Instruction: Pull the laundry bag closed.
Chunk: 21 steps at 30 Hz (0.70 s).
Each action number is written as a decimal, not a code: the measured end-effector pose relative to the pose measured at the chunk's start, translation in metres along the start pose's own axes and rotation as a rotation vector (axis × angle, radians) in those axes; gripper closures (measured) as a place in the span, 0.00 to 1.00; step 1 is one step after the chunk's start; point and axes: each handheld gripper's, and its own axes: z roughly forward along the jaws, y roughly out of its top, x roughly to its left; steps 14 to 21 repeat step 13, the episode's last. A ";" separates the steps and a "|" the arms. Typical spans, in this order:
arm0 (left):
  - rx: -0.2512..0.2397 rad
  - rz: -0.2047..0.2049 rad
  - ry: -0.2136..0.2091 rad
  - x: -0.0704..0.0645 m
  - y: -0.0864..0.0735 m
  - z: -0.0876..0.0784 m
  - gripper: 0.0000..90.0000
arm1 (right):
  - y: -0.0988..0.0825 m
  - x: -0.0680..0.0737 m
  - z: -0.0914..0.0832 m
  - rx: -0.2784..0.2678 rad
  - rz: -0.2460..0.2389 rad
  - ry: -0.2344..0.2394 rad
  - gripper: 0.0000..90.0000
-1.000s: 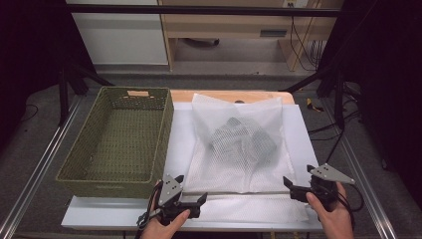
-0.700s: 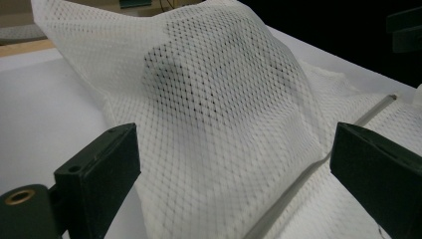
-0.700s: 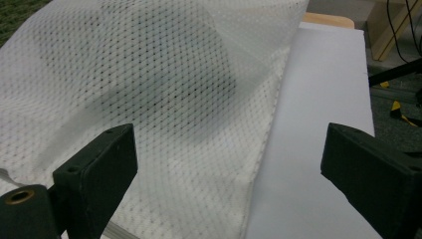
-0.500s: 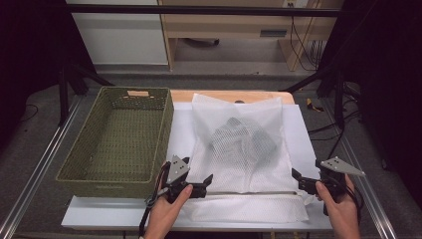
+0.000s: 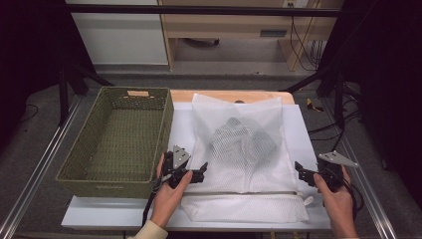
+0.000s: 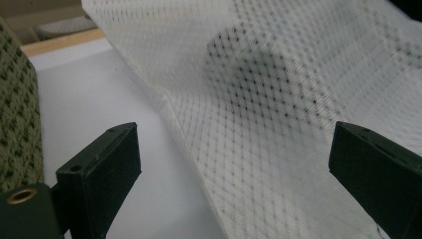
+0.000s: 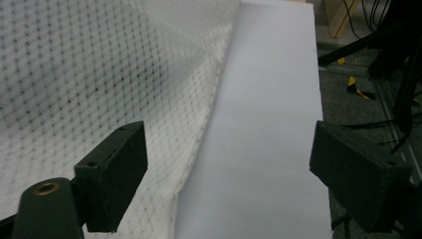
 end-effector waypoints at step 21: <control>0.012 -0.042 0.012 0.004 -0.011 0.005 0.06 | -0.016 0.001 -0.001 -0.006 0.017 0.000 0.09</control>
